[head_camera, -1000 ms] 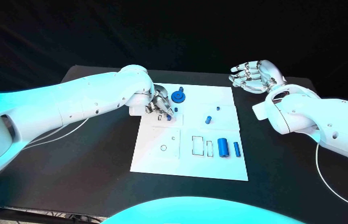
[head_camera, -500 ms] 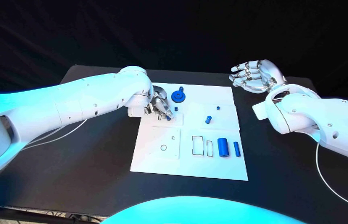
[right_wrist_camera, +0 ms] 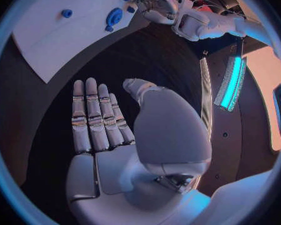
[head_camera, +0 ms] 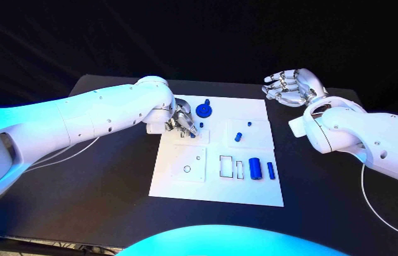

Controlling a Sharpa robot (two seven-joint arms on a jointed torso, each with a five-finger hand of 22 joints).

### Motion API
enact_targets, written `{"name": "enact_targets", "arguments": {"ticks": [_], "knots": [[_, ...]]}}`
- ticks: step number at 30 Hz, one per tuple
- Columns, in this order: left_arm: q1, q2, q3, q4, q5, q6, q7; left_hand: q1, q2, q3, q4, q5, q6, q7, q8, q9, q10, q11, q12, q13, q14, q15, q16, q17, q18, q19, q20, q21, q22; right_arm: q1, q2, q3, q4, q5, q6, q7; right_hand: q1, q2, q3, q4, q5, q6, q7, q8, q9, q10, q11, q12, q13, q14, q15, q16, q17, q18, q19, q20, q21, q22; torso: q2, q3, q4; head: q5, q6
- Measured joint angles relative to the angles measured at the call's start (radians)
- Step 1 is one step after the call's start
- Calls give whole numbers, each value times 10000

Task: Assemble the parts on the task board

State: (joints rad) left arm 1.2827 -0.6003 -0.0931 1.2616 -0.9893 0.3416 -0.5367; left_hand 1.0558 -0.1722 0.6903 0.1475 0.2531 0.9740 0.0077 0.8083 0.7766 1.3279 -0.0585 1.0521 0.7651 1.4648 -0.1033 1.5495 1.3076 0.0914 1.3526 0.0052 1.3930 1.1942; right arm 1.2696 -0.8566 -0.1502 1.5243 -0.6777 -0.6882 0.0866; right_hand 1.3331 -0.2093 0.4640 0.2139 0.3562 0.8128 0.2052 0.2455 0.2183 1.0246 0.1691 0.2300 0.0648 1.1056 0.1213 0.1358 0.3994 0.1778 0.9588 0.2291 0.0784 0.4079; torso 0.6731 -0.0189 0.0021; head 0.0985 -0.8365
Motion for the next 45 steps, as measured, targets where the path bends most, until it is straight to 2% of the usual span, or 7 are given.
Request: {"name": "enact_targets", "arguments": {"ticks": [7, 10, 19, 30, 38, 43, 45], "knots": [[-7, -5, -3, 5, 2, -56, 0, -245, 154, -231, -232, -228, 34, -27, -52, 81, 1, 2, 0, 0, 0, 0, 0, -1, 1, 0, 0, 0, -11, 0, -1, 0, 0, 0, 0, 1, 0, 0, 0, 0, 0, 0, 0, 0, 0, 0, 0, 0, 0, 0, 0, 0, 0, 0, 0, 0, 0, 0, 0, 4, -5, 3, 21], [-19, -21, -7, 12, -2, -112, 0, -648, -42, -512, -414, -326, 169, -161, -115, 98, 0, 1, 0, -21, 0, 0, 0, 0, 0, 0, 0, 0, -40, 0, -3, 0, -4, 0, 0, 1, 0, 0, 0, 0, 0, 0, 0, 0, -12, 0, 0, 0, 0, 0, 0, -40, -25, 0, 0, 0, -38, -96, 0, 6, -6, 4, 39], [-87, -106, -32, 87, -95, -308, -17, -1056, -257, -2151, 959, -780, 184, -111, -225, 183, -40, -39, 0, -58, 0, 0, 0, -1, 0, 0, 0, -46, -72, 0, 0, 0, -14, 0, 1, 1, 0, 0, 0, 0, 0, 0, 0, 0, -12, 0, 0, 0, 0, 0, 0, -40, -30, 0, 0, 0, -38, -120, -3, 6, -7, -11, 82], [-110, -218, 58, 249, -157, -522, -41, -862, -261, -2462, 1270, -1046, 181, -112, -232, 212, -40, -39, 0, -69, 0, 0, 0, -1, 0, 0, 0, -46, -72, -1, 3, 0, -26, 0, 1, 1, 0, 0, 0, 0, 0, 0, 0, 0, -12, 0, 0, 0, 0, 0, 0, -39, -29, 0, 0, 0, -37, -120, -3, 4, -7, -28, 116], [-102, -426, 396, 527, -115, -793, -47, -721, -303, -2709, 1413, -1104, 106, -37, -313, 224, -249, -15, -137, -288, 0, 0, -125, -2, 1, -82, -1, -188, -257, -9, 18, 0, -68, 0, 2, 4, 0, 0, 0, 0, 0, 0, 0, 0, -11, 0, 0, 0, 1, 0, 0, -39, -29, 0, 0, 0, -37, -119, -12, 3, 4, -33, 175], [-34, -592, 698, 699, 97, -1036, -45, -420, -225, -3114, 1421, -1104, -439, 180, -608, 238, -1055, 181, -956, -1370, 18, 37, -350, -2, 2, -531, 132, -592, -928, -14, 32, 0, -114, 0, 3, 4, 0, 0, 0, 0, 0, 0, 0, 0, -11, 0, 0, 0, 0, 0, 0, -39, -29, 0, 0, 0, -37, -119, -19, 4, 1, -13, 260], [60, -661, 780, 717, 226, -1150, -36, -165, -179, -3305, 1423, -1104, -976, 450, -1006, 106, -1675, 416, -1461, -1948, 16, 275, -527, -2, -1, -868, 284, -898, -1395, -16, 37, 0, -134, 0, 3, 5, 0, 0, 0, 0, 0, 0, 0, 0, -11, 0, 0, 0, 0, 0, 0, -39, -29, 0, 0, 0, -37, -119, -16, 4, 0, -11, 291]]}}
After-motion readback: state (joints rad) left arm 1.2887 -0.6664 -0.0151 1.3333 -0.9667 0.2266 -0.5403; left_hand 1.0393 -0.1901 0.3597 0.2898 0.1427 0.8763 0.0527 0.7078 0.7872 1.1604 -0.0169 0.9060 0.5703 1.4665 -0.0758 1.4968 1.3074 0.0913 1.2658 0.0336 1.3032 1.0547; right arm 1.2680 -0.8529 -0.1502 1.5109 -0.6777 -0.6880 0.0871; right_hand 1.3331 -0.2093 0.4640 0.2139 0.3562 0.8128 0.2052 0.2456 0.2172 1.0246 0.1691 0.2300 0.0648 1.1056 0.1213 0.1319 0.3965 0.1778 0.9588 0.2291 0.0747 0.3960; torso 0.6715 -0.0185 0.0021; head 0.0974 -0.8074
